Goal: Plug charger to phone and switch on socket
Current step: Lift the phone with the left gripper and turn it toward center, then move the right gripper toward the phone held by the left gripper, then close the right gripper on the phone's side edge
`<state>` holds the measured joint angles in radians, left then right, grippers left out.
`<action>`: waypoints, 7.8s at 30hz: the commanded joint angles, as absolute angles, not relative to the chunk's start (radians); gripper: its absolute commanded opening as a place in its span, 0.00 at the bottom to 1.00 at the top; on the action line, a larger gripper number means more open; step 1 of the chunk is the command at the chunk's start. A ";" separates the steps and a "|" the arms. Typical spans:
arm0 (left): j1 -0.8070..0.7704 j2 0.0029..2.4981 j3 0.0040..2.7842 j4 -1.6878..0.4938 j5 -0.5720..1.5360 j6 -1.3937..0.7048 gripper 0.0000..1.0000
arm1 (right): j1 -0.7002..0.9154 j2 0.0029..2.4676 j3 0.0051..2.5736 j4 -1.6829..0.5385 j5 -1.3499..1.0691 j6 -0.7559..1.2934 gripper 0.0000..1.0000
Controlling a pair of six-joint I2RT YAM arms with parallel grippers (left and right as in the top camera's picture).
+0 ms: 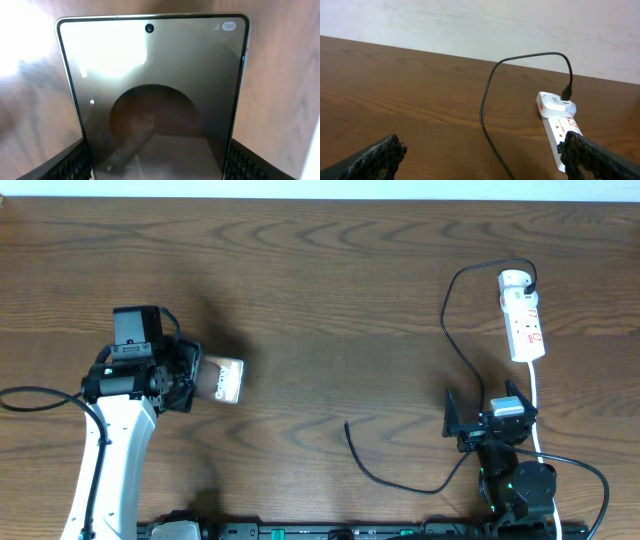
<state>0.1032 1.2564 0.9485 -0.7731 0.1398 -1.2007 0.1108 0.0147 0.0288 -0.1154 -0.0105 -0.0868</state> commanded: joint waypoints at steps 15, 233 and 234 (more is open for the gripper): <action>0.108 1.242 0.972 -0.804 0.039 -1.182 0.07 | 0.119 0.009 0.026 -0.117 -0.013 -0.075 0.99; -0.008 1.246 0.972 -0.615 0.648 -1.496 0.90 | 0.579 1.898 0.987 0.654 -0.967 0.797 0.01; -0.008 1.246 0.972 -0.615 0.648 -1.496 0.90 | 0.567 1.898 0.987 0.655 -0.955 0.811 0.01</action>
<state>-0.0040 1.2484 0.9646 -0.6186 0.6273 -1.5242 0.5980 1.9205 0.9657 0.6441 -0.9665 0.7750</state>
